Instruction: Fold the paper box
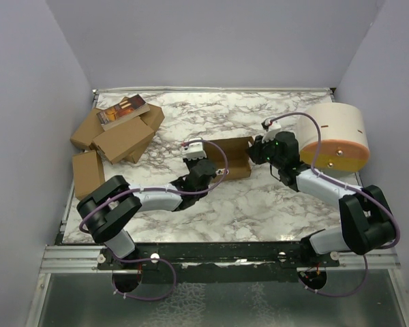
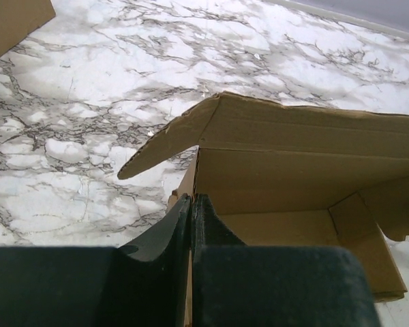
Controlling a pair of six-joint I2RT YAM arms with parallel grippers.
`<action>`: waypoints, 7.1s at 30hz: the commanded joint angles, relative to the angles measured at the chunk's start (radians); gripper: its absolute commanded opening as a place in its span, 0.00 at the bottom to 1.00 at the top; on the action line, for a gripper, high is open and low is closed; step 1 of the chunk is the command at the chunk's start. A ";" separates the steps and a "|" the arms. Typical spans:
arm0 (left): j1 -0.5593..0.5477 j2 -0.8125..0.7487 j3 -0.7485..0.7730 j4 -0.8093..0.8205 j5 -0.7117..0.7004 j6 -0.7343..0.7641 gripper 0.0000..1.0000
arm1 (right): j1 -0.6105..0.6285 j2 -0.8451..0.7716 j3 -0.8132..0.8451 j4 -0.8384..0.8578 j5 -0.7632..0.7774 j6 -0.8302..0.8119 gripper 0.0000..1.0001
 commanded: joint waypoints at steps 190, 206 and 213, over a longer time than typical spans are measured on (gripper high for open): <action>0.303 0.118 0.132 -0.228 1.486 0.202 0.20 | -0.133 -0.054 0.465 -1.500 -0.721 -1.355 0.38; 0.297 0.103 0.113 -0.179 1.466 0.156 0.21 | -0.104 0.028 0.477 -1.280 -0.864 -1.095 0.21; 0.299 0.023 0.150 -0.219 1.410 0.092 0.25 | -0.065 0.151 0.482 -1.164 -0.825 -0.973 0.08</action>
